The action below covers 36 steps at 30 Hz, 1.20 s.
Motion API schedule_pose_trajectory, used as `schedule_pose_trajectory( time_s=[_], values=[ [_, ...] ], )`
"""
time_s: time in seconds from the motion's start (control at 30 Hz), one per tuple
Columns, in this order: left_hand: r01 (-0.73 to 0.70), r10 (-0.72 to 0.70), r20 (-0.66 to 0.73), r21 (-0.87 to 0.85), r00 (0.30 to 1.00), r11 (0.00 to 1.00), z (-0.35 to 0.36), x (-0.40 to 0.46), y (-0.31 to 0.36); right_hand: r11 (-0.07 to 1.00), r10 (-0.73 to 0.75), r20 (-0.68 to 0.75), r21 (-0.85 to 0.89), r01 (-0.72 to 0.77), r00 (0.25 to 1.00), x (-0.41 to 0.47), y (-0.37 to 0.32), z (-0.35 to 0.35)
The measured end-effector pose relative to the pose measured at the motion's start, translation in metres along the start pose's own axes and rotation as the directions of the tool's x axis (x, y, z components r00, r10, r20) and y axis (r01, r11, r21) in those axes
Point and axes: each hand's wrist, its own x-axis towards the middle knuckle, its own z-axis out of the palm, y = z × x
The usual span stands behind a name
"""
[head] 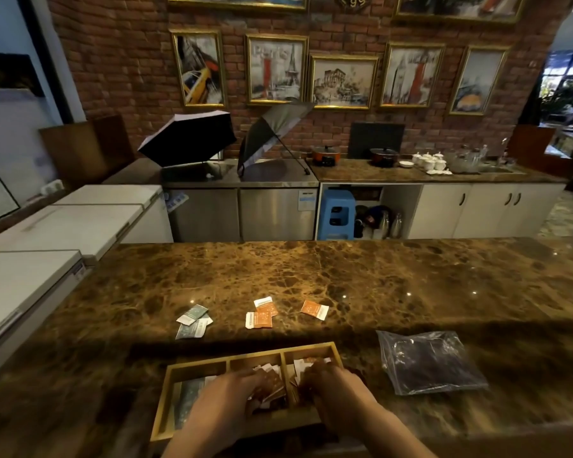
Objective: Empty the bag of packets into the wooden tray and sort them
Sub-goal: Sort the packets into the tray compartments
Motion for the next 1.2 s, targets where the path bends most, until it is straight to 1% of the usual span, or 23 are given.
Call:
schedule_pose_trajectory(
  time_s=[0.1,0.2,0.3,0.37,0.47,0.6,0.73,0.8,0.87,0.93,1.07,1.13,1.2],
  values=[
    [-0.037,0.037,0.012,-0.019,0.999,0.999,-0.004,0.001,-0.005,0.998,0.043,-0.032,0.039,-0.042,0.999,0.005,-0.007,-0.003],
    [-0.033,0.034,0.007,-0.086,0.999,0.996,-0.008,0.005,-0.01,0.998,0.047,-0.097,0.051,-0.042,0.994,0.008,-0.009,-0.014],
    [-0.003,-0.003,-0.053,-0.11,0.999,0.994,-0.014,0.01,-0.018,0.996,0.068,-0.171,0.069,-0.057,0.983,0.011,-0.008,-0.026],
    [-0.009,-0.002,-0.103,-0.114,0.995,0.993,-0.018,0.016,-0.025,0.991,0.117,-0.205,0.095,-0.1,0.972,0.015,-0.005,-0.034],
    [0.012,-0.027,-0.11,-0.138,0.994,0.99,-0.024,0.031,-0.035,0.984,0.17,-0.232,0.097,-0.152,0.958,0.025,0.004,-0.037],
    [0.084,-0.099,-0.096,-0.154,0.99,0.985,-0.025,0.066,-0.046,0.973,0.218,-0.191,0.115,-0.198,0.957,0.047,0.022,-0.046],
    [0.165,-0.169,-0.026,-0.113,0.985,0.98,-0.014,0.105,-0.056,0.971,0.229,-0.188,0.106,-0.212,0.955,0.076,0.045,-0.045],
    [0.192,-0.193,0.003,-0.096,0.981,0.977,-0.006,0.122,-0.06,0.967,0.248,-0.137,0.102,-0.235,0.959,0.093,0.06,-0.04],
    [0.209,-0.208,0.024,-0.07,0.978,0.975,0.002,0.136,-0.064,0.962,0.257,-0.055,0.113,-0.25,0.965,0.11,0.074,-0.036],
    [0.204,-0.202,0.042,-0.039,0.978,0.978,0.009,0.153,-0.069,0.973,0.213,-0.009,0.09,-0.212,0.977,0.131,0.086,-0.033],
    [0.149,-0.152,0.028,0.099,0.988,0.984,0.014,0.176,-0.072,0.991,0.13,0.007,-0.013,-0.13,0.991,0.162,0.097,-0.031],
    [0.163,-0.168,0.013,0.185,0.986,0.969,0.016,0.182,-0.07,0.995,0.103,0.036,-0.02,-0.103,0.994,0.174,0.103,-0.026],
    [0.175,-0.173,-0.032,0.246,0.984,0.953,0.018,0.184,-0.063,0.996,0.083,0.034,-0.018,-0.083,0.996,0.181,0.107,-0.019]
  ],
)
